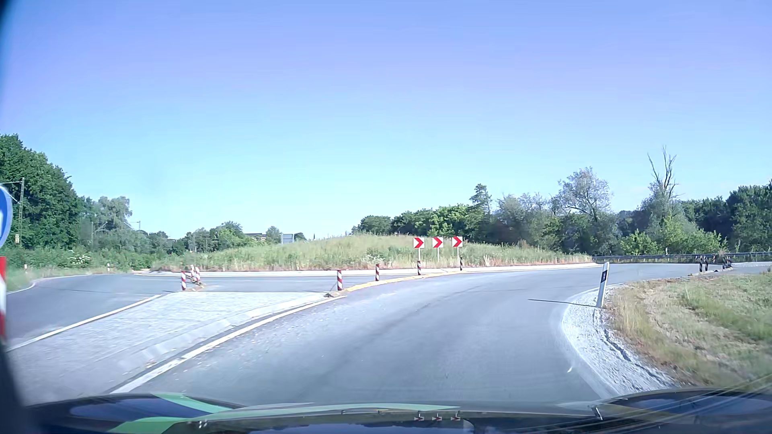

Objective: Follow the waypoints while adhering to traffic rules and regulations

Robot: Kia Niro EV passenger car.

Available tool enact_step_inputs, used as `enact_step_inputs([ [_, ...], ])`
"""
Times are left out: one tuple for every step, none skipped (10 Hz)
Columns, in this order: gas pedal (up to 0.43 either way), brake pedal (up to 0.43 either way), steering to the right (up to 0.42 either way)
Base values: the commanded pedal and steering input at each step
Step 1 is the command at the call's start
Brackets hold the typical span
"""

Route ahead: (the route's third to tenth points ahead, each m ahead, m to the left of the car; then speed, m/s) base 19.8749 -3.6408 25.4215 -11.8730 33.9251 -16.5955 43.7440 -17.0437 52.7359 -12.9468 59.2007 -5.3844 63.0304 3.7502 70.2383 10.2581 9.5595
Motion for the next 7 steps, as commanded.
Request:
enact_step_inputs([
  [0.098,0.000,0.131],
  [0.098,0.000,0.141],
  [0.098,0.000,0.145],
  [0.098,0.000,0.146],
  [0.087,0.000,0.145],
  [0.087,0.000,0.145],
  [0.087,0.000,0.147],
])
